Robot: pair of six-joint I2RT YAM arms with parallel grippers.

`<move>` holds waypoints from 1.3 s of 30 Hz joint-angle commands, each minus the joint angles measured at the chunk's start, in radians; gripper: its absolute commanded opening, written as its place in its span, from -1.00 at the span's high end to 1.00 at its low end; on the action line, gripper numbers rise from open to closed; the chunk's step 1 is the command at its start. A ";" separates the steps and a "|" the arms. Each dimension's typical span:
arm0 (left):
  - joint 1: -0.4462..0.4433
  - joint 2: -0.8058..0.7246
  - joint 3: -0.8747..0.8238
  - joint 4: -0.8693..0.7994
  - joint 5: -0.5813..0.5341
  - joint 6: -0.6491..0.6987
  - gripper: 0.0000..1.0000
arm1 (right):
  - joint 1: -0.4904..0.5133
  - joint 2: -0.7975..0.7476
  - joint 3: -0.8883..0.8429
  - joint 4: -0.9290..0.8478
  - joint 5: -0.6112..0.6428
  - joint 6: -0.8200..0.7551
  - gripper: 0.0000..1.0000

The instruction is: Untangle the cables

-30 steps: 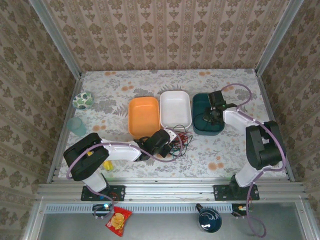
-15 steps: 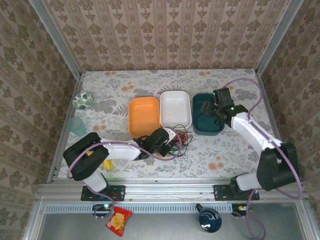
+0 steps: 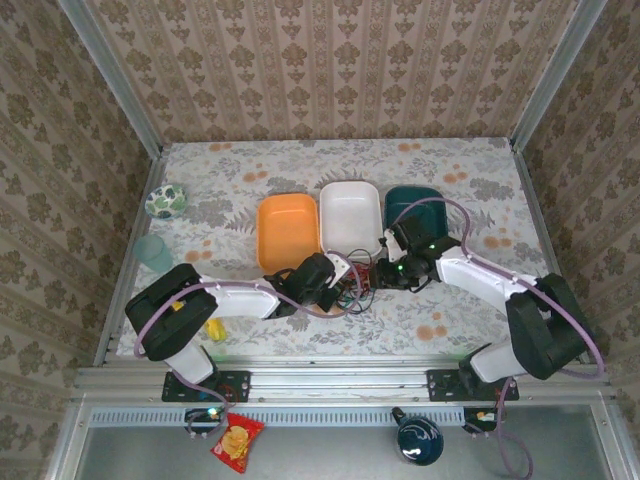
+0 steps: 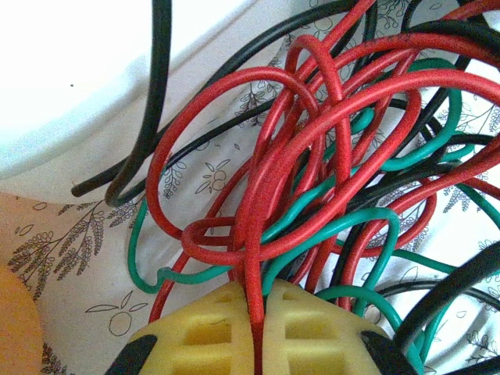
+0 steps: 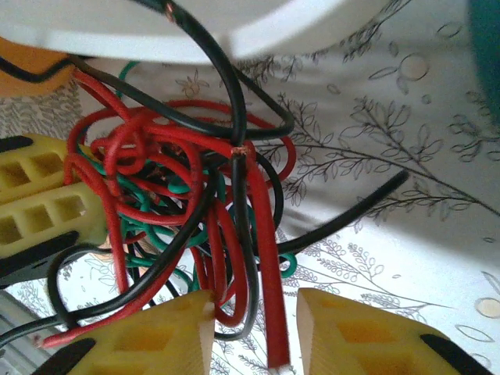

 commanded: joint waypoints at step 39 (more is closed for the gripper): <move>0.001 -0.050 -0.098 -0.079 -0.035 -0.032 1.00 | -0.008 0.034 -0.066 0.193 -0.152 -0.012 0.28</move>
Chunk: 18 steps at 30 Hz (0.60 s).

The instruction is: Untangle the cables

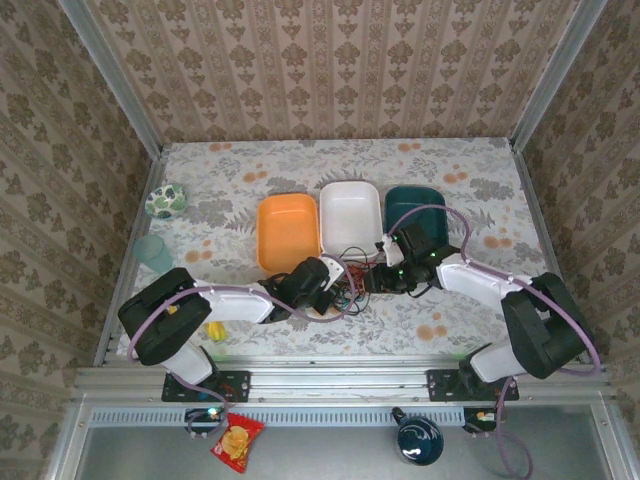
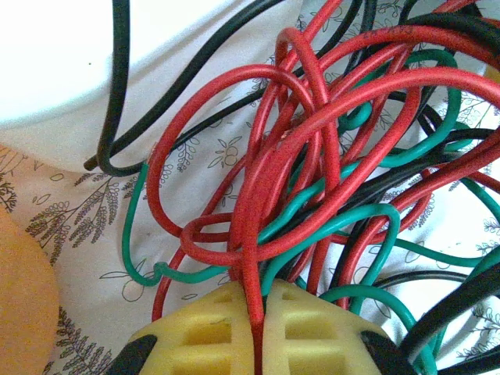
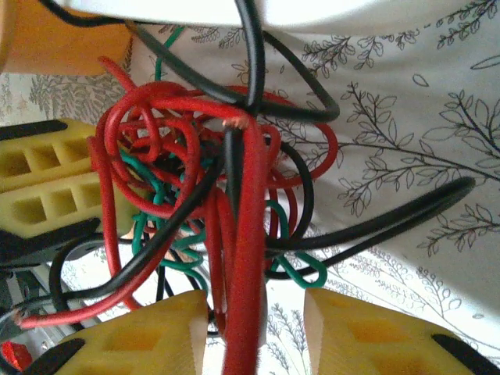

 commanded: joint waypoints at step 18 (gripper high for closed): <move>0.001 0.045 -0.031 -0.109 -0.017 -0.033 1.00 | -0.018 -0.374 0.017 -0.218 0.620 0.062 1.00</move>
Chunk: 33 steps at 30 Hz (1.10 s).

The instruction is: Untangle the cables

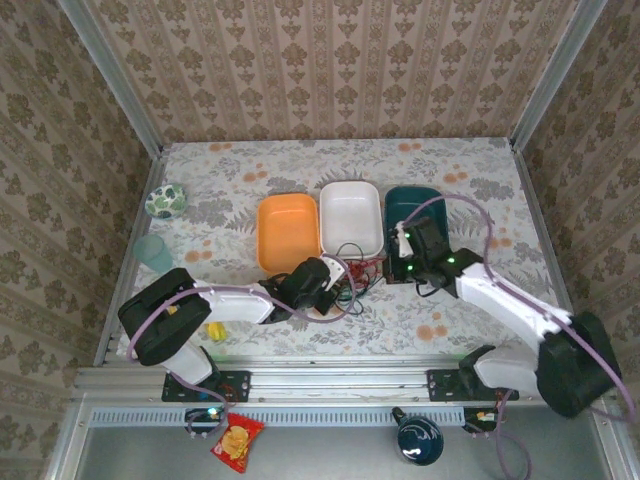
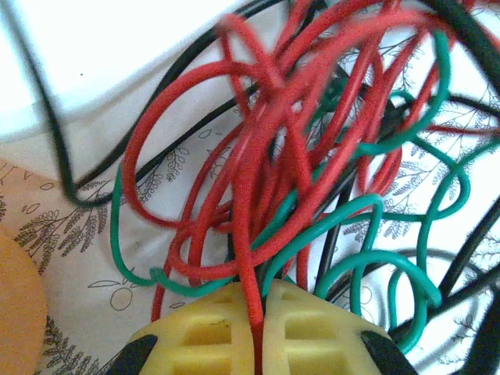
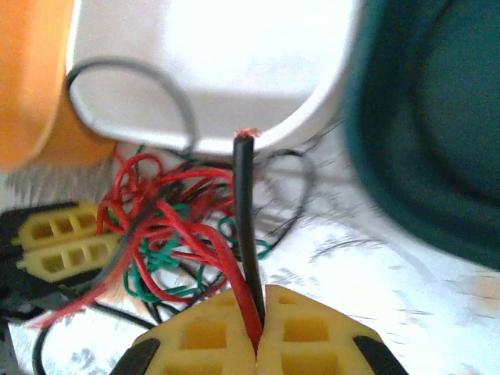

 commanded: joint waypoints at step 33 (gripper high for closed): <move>0.010 0.071 -0.041 -0.101 -0.013 -0.016 1.00 | -0.120 -0.509 -0.212 -0.434 0.596 0.550 0.28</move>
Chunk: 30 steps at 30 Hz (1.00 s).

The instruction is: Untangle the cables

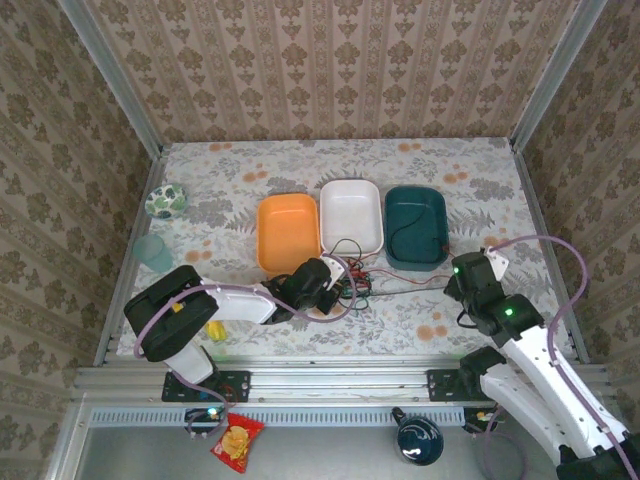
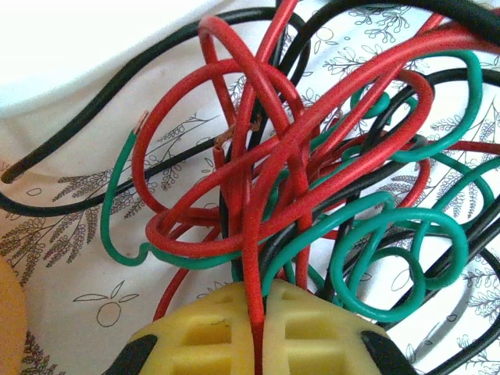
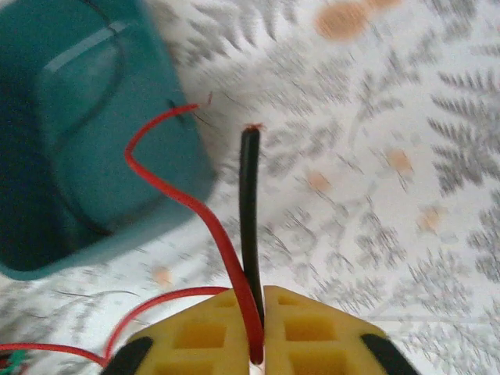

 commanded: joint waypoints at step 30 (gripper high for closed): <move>-0.001 0.024 0.027 -0.218 0.039 0.068 1.00 | 0.095 0.698 0.377 0.382 -0.743 -0.469 -0.10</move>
